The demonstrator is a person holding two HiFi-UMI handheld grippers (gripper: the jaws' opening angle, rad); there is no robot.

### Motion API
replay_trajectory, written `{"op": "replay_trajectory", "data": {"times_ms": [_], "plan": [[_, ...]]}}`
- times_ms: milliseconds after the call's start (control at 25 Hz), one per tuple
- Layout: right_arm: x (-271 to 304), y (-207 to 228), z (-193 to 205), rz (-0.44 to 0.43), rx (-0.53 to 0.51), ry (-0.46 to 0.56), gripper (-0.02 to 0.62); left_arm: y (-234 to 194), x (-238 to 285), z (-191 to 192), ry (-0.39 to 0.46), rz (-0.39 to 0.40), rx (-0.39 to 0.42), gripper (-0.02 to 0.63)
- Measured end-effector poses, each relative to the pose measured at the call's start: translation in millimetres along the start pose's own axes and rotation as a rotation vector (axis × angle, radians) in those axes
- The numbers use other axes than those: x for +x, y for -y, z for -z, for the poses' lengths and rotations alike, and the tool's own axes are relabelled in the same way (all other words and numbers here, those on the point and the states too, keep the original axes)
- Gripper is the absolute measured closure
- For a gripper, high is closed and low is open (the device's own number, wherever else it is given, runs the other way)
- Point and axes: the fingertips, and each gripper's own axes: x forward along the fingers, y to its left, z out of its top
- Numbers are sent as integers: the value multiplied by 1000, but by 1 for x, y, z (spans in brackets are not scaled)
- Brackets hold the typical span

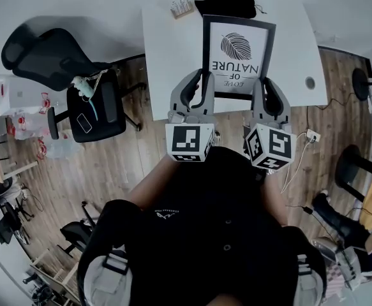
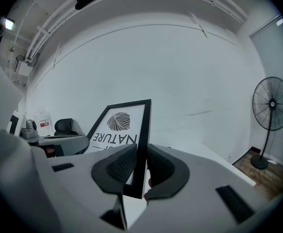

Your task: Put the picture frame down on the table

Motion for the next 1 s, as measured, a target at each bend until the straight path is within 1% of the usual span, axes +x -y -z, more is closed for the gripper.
{"op": "replay_trajectory", "data": {"times_ms": [280,480,720,1000], "plan": [[32,10,12,-1,17,-58,528,-11,31,16,-59,-6,-10,531],[51,17,28,2,38,-110,529,-17,49,33,-113,-6,-19,531],[82,17,46,1,50,-163,528,-35,71,54,-169,-9,-28,530],[103,24,70,-5,76,-227,528,-42,90,80,-228,-6,-42,529]]}}
